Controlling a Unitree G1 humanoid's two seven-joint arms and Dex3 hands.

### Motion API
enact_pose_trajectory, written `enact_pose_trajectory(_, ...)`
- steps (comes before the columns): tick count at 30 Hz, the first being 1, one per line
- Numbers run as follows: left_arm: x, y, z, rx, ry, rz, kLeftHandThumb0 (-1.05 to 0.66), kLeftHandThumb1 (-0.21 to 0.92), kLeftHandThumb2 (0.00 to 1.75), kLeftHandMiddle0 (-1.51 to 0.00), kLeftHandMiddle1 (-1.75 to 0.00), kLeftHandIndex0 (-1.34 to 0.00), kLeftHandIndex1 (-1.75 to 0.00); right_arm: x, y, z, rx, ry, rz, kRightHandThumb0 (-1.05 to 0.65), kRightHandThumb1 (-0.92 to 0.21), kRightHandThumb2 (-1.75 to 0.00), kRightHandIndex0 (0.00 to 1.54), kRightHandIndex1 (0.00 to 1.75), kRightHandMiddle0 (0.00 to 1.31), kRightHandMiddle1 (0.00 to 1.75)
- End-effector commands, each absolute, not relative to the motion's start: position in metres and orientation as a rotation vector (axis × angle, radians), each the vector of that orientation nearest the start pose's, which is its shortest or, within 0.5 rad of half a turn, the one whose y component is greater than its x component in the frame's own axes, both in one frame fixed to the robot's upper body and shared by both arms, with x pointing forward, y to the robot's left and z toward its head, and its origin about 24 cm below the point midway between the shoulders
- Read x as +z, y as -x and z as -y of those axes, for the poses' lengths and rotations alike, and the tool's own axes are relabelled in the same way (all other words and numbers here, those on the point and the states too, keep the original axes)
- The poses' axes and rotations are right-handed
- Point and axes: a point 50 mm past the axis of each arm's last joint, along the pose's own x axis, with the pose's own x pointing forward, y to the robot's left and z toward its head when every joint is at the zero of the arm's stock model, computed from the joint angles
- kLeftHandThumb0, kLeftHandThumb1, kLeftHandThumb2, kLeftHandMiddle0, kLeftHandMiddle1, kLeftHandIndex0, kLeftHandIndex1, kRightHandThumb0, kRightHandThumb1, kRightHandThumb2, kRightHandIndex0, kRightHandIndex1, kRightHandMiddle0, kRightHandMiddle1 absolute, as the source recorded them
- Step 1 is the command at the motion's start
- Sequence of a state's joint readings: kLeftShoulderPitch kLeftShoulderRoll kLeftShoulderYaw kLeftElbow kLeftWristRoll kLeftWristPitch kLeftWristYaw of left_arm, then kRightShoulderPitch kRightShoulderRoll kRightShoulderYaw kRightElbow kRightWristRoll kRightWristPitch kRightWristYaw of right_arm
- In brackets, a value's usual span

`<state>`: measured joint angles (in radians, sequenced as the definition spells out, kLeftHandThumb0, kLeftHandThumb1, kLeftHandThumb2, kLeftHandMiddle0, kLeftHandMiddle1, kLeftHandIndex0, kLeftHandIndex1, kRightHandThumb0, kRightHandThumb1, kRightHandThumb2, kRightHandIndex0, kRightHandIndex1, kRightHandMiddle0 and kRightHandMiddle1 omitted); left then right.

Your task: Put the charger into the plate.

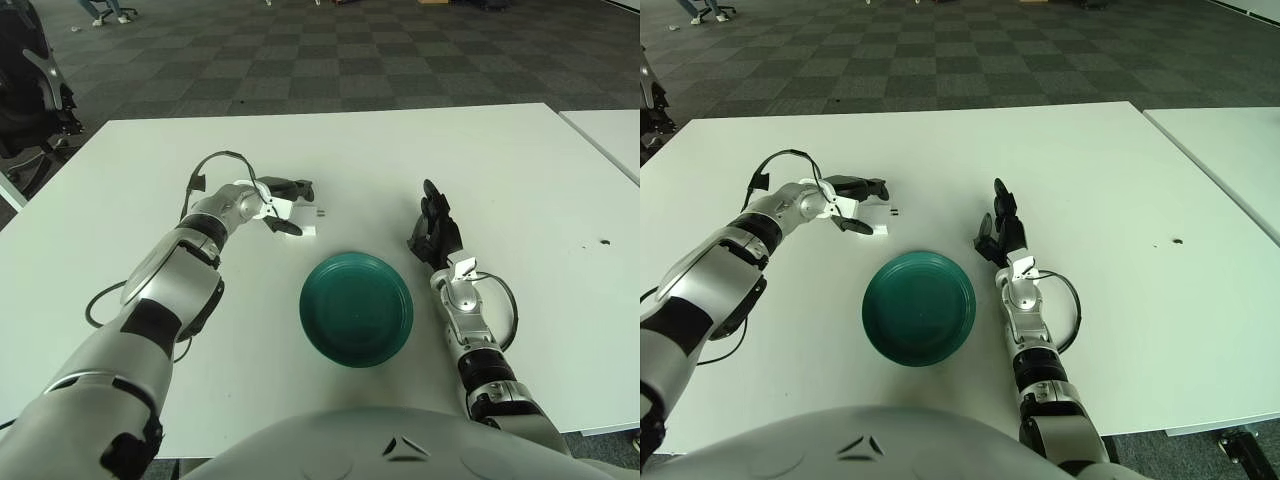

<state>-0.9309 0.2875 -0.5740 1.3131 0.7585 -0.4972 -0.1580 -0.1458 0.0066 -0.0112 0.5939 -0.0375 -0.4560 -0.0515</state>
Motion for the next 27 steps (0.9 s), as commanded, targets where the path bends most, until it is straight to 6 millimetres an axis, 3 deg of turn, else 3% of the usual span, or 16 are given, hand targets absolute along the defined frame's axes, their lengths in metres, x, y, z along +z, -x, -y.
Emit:
enact_pose_trajectory(1, 0.043, -0.369, -0.124, -0.834, -1.441, -0.066, -0.90, 0.92, 0.70, -0.23, -0.01, -0.02, -0.90, -0.073, -0.215, 0.137, -0.036, -0.015, -0.287, -0.84, -0.92, -1.08, 0.04, 0.00, 0.00, 0.11)
enact_pose_trajectory(27, 0.020, -0.360, -0.127, -0.852, -1.456, -0.219, -0.96, 0.92, 0.78, -0.24, -0.01, -0.04, -0.90, -0.073, -0.213, 0.141, -0.059, -0.037, -0.294, -0.83, -0.92, -1.00, 0.08, 0.01, 0.00, 0.19)
